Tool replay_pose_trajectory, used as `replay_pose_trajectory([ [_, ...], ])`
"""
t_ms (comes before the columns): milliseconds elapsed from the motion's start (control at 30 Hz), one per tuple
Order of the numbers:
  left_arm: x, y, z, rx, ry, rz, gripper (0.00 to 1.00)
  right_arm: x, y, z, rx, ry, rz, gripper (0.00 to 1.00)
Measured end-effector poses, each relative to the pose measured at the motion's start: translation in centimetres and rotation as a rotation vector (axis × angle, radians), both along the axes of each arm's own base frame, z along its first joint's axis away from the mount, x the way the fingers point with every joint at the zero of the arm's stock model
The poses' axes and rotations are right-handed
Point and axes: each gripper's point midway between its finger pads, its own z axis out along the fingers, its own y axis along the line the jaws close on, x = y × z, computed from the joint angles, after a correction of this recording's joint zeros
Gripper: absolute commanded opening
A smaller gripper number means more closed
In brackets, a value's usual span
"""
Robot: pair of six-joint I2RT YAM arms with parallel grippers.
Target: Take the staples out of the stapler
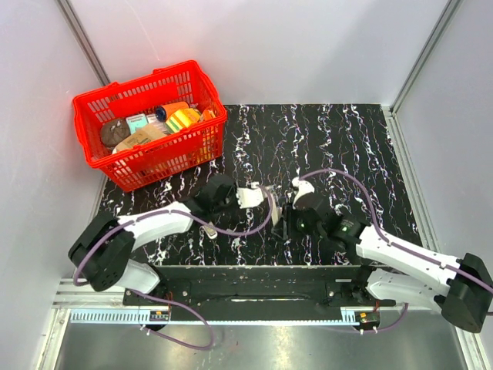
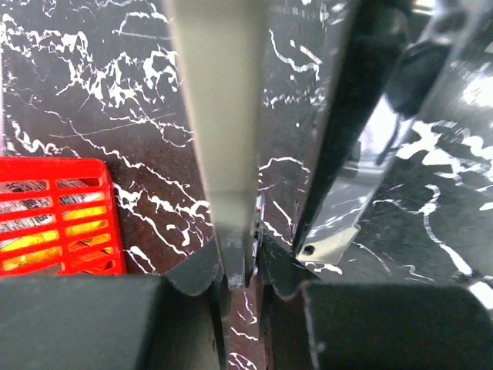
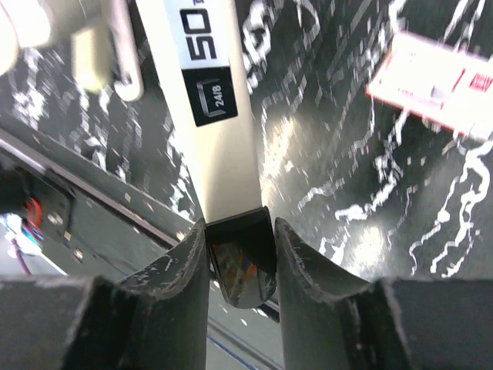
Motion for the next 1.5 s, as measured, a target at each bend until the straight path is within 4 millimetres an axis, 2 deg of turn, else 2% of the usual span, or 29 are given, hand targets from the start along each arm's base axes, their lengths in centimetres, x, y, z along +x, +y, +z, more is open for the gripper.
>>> replay_pose_trajectory([
  [100,-1.2,-1.4,2.6,-0.124,0.129,0.022,0.16,2.2,1.0,3.6,0.042,-0.079,-0.053,0.00],
  [200,-3.1,-3.7,6.2,-0.288,0.247,-0.002,0.27,5.1,2.9,8.0,0.094,-0.153,-0.099,0.00],
  [267,-4.6,-4.8,8.3,-0.365,0.323,-0.034,0.42,7.1,4.5,10.3,0.133,-0.186,-0.124,0.00],
  [300,-5.3,-5.2,9.2,-0.394,0.365,-0.052,0.55,8.2,5.2,11.3,0.148,-0.202,-0.137,0.00],
  [333,-5.9,-5.5,10.1,-0.422,0.405,-0.064,0.64,9.2,5.5,11.8,0.145,-0.215,-0.154,0.00],
  [367,-6.2,-5.3,10.8,-0.444,0.440,-0.054,0.69,10.2,5.7,12.1,0.141,-0.219,-0.169,0.00],
  [433,-6.1,-4.9,12.0,-0.491,0.493,-0.028,0.74,11.8,5.8,11.6,0.116,-0.219,-0.201,0.00],
  [500,-5.5,-4.0,13.2,-0.540,0.527,0.017,0.79,13.2,5.5,10.1,0.075,-0.198,-0.227,0.00],
  [600,-4.2,-2.2,15.1,-0.606,0.536,0.093,0.98,14.6,4.2,7.2,-0.007,-0.149,-0.257,0.00],
  [667,-3.3,-0.6,16.6,-0.641,0.524,0.149,0.99,15.2,3.4,5.5,-0.062,-0.113,-0.269,0.00],
  [767,-1.8,2.0,19.9,-0.692,0.481,0.227,0.99,16.5,3.0,3.8,-0.137,-0.071,-0.267,0.00],
  [867,-1.2,5.0,23.3,-0.733,0.403,0.286,0.99,18.7,4.1,3.5,-0.180,-0.067,-0.252,0.00],
  [933,-1.8,6.5,24.1,-0.733,0.378,0.314,0.99,20.5,5.5,3.4,-0.186,-0.081,-0.245,0.00],
  [1000,-2.8,7.4,24.1,-0.717,0.379,0.332,0.99,21.6,6.3,2.9,-0.195,-0.083,-0.238,0.00],
  [1067,-3.8,8.2,23.4,-0.691,0.399,0.357,0.99,22.4,7.0,1.5,-0.217,-0.068,-0.231,0.00],
  [1300,-5.6,9.4,20.2,-0.619,0.476,0.417,0.99,23.1,7.6,-2.0,-0.278,-0.012,-0.222,0.00],
  [1500,-6.1,10.0,18.3,-0.573,0.505,0.448,0.99,23.5,8.3,-4.0,-0.320,0.024,-0.208,0.01],
])
